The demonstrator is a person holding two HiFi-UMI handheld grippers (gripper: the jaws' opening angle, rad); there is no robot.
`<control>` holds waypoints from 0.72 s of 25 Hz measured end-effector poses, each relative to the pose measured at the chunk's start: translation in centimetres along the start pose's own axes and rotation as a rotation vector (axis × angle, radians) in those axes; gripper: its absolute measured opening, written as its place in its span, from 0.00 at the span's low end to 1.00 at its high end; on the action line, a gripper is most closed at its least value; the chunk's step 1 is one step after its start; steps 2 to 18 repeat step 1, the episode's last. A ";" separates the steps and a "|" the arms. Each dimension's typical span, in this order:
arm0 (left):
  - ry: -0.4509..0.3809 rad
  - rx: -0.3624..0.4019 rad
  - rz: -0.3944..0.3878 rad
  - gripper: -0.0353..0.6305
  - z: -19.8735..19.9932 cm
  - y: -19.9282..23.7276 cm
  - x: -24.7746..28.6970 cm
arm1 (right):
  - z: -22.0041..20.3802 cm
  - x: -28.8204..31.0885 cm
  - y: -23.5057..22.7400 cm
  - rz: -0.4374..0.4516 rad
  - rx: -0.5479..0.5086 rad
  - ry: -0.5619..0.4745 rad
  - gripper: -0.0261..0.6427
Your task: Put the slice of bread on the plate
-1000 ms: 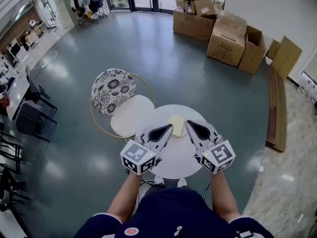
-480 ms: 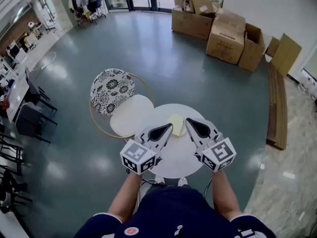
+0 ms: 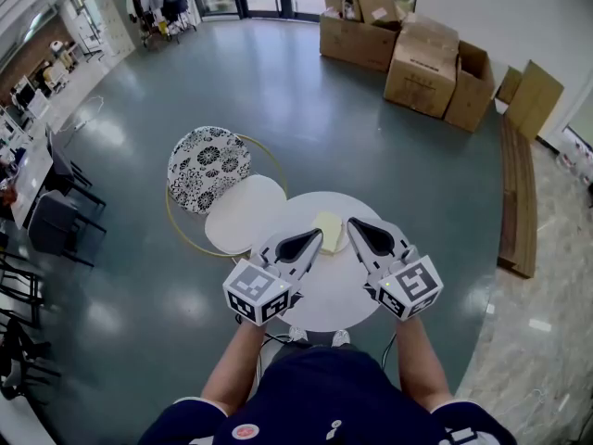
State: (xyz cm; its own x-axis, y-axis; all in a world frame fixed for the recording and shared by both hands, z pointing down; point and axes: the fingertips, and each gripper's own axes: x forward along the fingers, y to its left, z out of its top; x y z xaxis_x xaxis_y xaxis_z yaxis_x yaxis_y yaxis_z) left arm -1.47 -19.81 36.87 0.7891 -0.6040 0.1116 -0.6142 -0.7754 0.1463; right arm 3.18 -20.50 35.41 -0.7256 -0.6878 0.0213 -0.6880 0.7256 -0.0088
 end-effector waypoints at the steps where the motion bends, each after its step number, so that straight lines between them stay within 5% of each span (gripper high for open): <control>1: -0.001 -0.001 0.000 0.06 0.0 0.0 0.0 | 0.0 0.0 0.0 -0.001 0.000 0.000 0.05; 18: -0.001 -0.001 0.000 0.06 0.0 0.0 0.0 | 0.0 0.0 0.0 -0.001 0.000 0.000 0.05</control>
